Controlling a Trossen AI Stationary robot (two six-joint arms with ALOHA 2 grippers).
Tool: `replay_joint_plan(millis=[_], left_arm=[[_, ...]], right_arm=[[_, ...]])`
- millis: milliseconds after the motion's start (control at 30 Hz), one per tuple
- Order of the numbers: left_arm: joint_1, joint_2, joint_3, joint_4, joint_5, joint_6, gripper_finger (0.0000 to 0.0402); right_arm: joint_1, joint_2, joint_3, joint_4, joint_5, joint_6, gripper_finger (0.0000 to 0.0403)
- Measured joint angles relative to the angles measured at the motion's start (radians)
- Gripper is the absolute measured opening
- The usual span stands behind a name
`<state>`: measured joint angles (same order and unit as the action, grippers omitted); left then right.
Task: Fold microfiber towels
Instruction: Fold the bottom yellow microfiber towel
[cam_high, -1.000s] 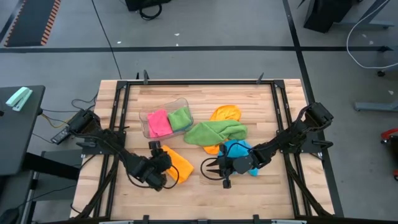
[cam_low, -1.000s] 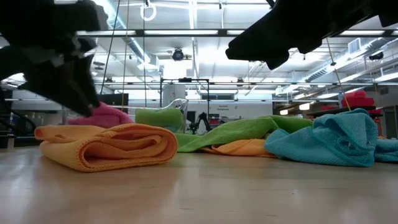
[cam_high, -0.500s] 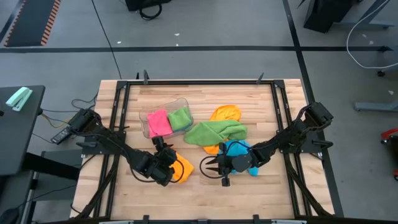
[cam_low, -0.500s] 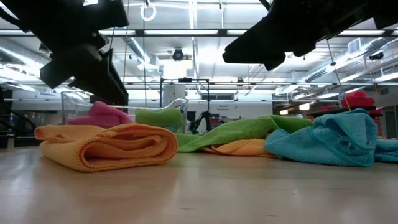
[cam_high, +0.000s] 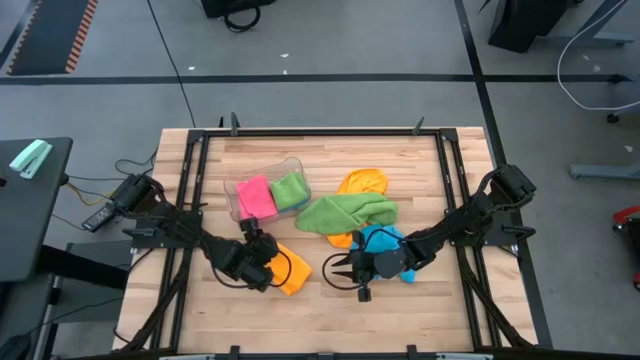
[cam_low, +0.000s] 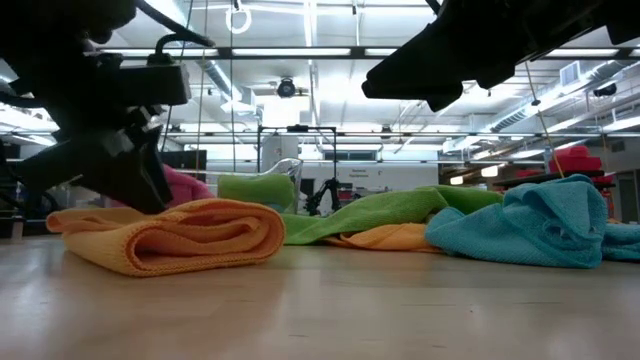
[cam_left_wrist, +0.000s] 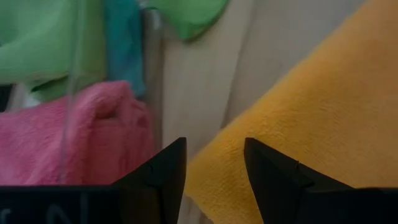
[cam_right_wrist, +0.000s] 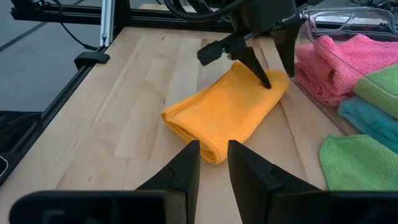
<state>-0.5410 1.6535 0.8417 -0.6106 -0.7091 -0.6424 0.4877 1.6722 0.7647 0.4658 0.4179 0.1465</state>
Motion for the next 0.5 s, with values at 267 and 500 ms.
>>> replay_joint_plan(millis=[267,500], left_arm=[[-0.031,0.0,0.0,0.167,0.084,0.185,0.0172],[-0.033,0.048,0.001,0.249,0.151,0.269,0.0172]], right_arm=[[0.0,0.0,0.0,-0.003,0.0,-0.001,0.0092],[0.0,0.0,0.0,-0.003,0.0,-0.001,0.0092]])
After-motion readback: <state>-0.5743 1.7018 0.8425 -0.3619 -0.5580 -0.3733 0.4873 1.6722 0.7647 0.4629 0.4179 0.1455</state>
